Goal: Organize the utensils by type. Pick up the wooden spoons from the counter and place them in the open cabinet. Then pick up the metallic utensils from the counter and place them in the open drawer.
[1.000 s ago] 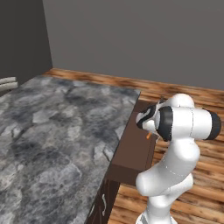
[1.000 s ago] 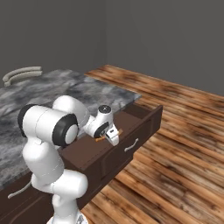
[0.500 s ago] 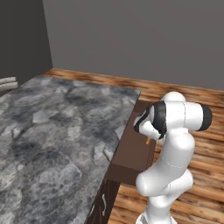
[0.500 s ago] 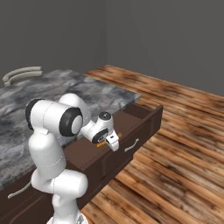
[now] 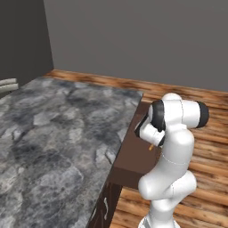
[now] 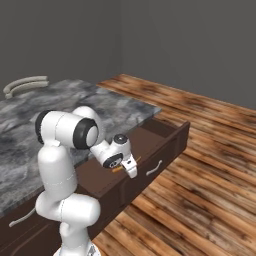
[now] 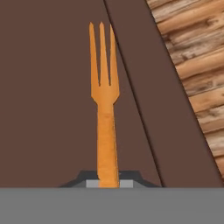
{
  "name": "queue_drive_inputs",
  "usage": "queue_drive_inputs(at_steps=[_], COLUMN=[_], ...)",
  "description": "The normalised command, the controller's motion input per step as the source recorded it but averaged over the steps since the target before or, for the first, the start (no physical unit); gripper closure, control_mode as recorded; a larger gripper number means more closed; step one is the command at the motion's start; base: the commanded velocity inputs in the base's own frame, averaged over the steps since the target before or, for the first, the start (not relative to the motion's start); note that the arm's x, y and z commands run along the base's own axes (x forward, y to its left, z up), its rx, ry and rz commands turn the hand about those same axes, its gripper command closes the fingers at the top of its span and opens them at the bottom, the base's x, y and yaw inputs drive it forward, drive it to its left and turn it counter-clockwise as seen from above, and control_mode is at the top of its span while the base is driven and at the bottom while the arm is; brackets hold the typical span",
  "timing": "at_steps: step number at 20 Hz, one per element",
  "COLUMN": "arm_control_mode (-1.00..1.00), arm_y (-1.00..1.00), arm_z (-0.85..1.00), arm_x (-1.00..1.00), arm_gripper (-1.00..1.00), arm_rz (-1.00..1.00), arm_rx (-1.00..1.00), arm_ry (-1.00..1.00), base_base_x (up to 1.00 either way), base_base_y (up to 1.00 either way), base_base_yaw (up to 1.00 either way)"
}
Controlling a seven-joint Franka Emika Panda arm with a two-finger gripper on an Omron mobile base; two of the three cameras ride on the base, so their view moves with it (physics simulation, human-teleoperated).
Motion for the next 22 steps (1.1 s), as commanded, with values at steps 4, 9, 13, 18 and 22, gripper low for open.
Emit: queue_drive_inputs(at_steps=[4,9,13,18,22], arm_control_mode=[-1.00,-1.00,-1.00,-1.00,-1.00], arm_y=[-0.65,-0.73,-0.77,-0.69,-0.02], arm_z=[-0.39,-0.44,-0.49,-0.49,-0.05], arm_x=[-0.36,-0.40,-0.30,-0.21,0.06], arm_gripper=[1.00,1.00,1.00,1.00,1.00], arm_rz=[-0.09,-0.12,-0.11,-0.12,-0.04], arm_rx=[-0.04,-0.03,0.00,0.00,0.04], arm_ry=[0.00,0.01,0.09,0.16,0.08], base_base_x=[0.00,0.00,0.00,0.00,0.00], base_base_y=[0.00,0.00,0.00,0.00,0.00], base_base_yaw=[0.00,0.00,0.00,0.00,0.00])
